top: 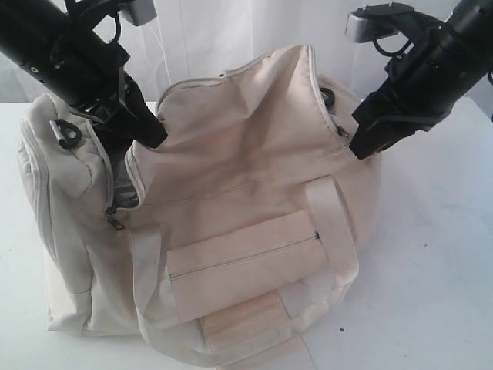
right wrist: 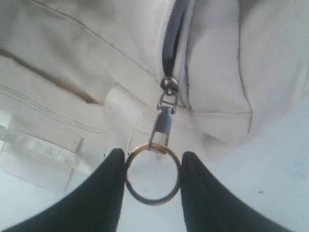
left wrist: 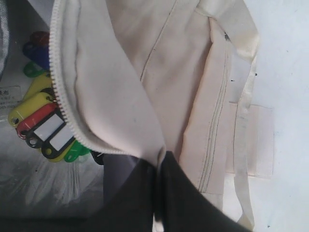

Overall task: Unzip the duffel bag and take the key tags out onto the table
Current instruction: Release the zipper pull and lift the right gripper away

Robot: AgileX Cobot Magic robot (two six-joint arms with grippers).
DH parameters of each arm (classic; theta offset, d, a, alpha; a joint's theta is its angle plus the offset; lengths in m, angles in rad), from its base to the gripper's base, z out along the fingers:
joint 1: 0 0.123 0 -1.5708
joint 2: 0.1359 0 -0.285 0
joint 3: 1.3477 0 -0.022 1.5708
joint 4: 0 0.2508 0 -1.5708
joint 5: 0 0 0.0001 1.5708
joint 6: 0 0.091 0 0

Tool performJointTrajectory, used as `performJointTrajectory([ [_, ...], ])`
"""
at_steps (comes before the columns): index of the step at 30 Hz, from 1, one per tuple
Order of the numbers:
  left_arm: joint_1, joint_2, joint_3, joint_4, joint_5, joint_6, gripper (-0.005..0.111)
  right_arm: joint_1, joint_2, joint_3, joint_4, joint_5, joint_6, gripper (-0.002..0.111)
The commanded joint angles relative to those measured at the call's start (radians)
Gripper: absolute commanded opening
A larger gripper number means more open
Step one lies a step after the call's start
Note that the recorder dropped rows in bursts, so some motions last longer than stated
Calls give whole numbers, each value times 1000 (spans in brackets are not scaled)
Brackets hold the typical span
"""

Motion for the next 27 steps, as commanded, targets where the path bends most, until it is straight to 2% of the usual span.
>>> performJointTrajectory([
  [1,-5,-4,-4,-20,20,-6,0,-10,-17,54,-41,27,18,0],
  [7,-5,-22,-4,-22,28,-6,0,-10,-17,136,-42,27,18,0],
  [9,-5,-31,-4,-25,36,9,0,-10,-17,150,-42,27,18,3],
  [12,-5,-40,-4,-27,48,15,0,-10,-17,152,-34,27,18,18],
  [17,-5,-45,-4,-66,84,67,0,-10,-17,152,-4,27,18,59],
  [19,-5,-45,-4,-95,102,103,0,-10,-17,152,3,27,18,68],
  [22,-5,-45,-4,-135,124,142,0,-10,-22,142,3,14,26,66],
  [27,-5,-45,-4,-200,203,227,0,-10,-54,99,3,-79,58,55],
])
